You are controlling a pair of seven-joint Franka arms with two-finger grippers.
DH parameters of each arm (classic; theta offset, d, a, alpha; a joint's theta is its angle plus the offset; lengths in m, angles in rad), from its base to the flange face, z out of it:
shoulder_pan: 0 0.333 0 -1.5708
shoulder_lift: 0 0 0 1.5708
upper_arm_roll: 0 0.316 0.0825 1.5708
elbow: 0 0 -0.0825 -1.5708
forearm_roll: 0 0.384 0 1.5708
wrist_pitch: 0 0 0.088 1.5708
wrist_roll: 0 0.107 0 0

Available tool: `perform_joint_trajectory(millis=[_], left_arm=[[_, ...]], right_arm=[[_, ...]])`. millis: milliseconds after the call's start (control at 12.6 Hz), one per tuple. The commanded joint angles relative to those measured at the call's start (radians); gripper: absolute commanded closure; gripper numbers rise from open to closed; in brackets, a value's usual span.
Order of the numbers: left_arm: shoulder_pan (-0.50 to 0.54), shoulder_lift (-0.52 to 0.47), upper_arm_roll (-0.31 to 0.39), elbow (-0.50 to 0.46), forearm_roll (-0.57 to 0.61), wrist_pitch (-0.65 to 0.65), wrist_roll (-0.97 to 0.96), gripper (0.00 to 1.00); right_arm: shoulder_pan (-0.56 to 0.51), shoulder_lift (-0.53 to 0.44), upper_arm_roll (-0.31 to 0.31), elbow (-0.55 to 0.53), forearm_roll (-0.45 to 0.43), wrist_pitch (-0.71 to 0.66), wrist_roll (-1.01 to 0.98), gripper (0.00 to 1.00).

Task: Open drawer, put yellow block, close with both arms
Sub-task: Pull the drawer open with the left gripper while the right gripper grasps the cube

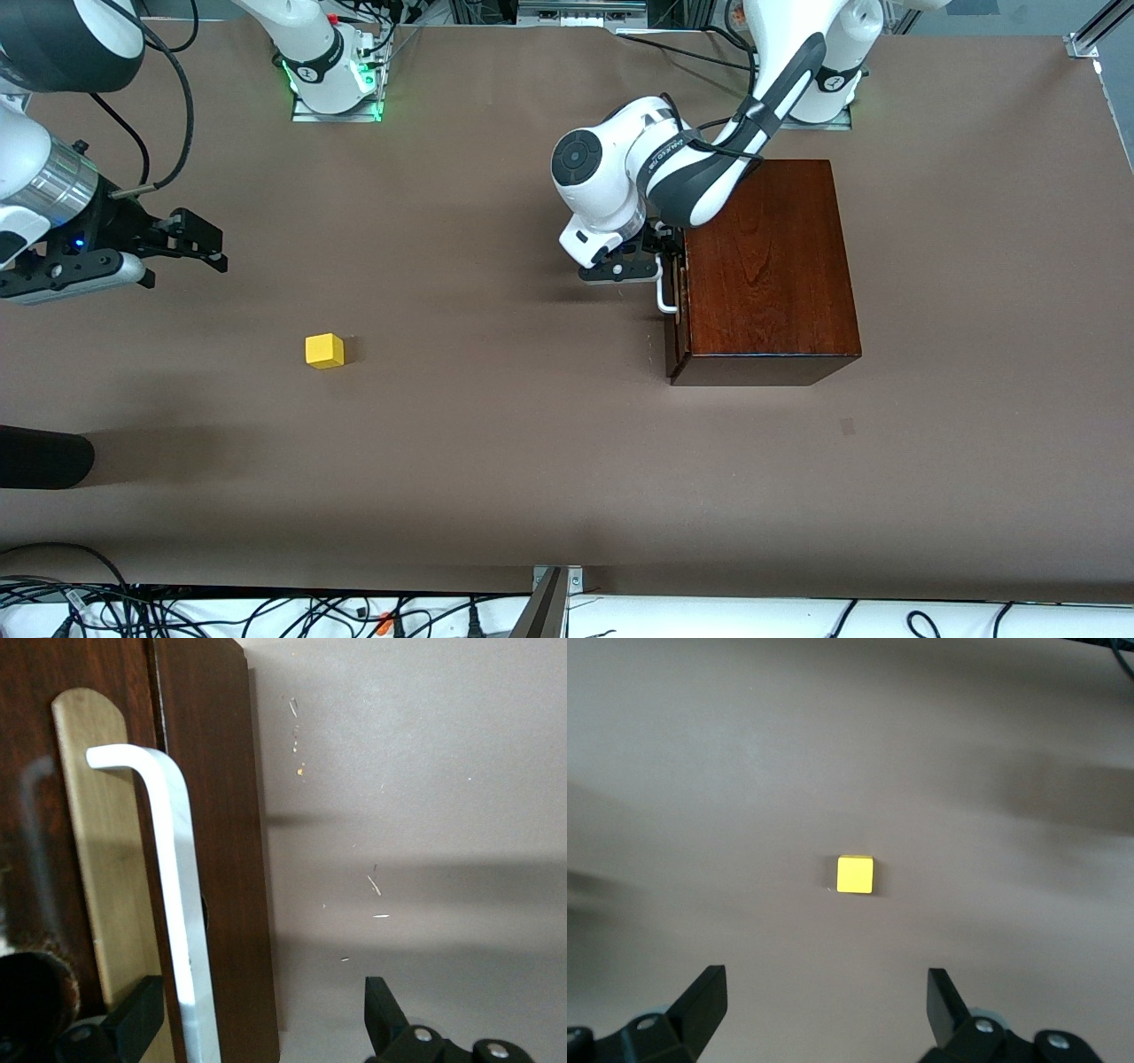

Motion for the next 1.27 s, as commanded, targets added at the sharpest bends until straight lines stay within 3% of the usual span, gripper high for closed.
perform_joint_trajectory(millis=[0,398,716,1193], left_arm=[[0.002,0.01,-0.003,-0.002,0.023,0.032,-0.019,0.0],[-0.001,0.011,-0.006,0.004,0.005,0.083,-0.045,0.0],[-0.009,0.027,-0.006,0.024,-0.05,0.124,-0.071,0.0],[-0.025,0.07,-0.008,0.108,-0.141,0.134,-0.085,0.0]], right_arm=[[-0.011,0.066,0.001,0.02,0.015,-0.003,-0.013,0.0],[-0.008,0.181,0.003,0.018,0.015,0.009,-0.04,0.0],[0.003,0.31,0.008,-0.053,0.026,0.216,-0.027,0.0],[0.009,0.415,0.026,-0.185,0.049,0.489,-0.016,0.0]])
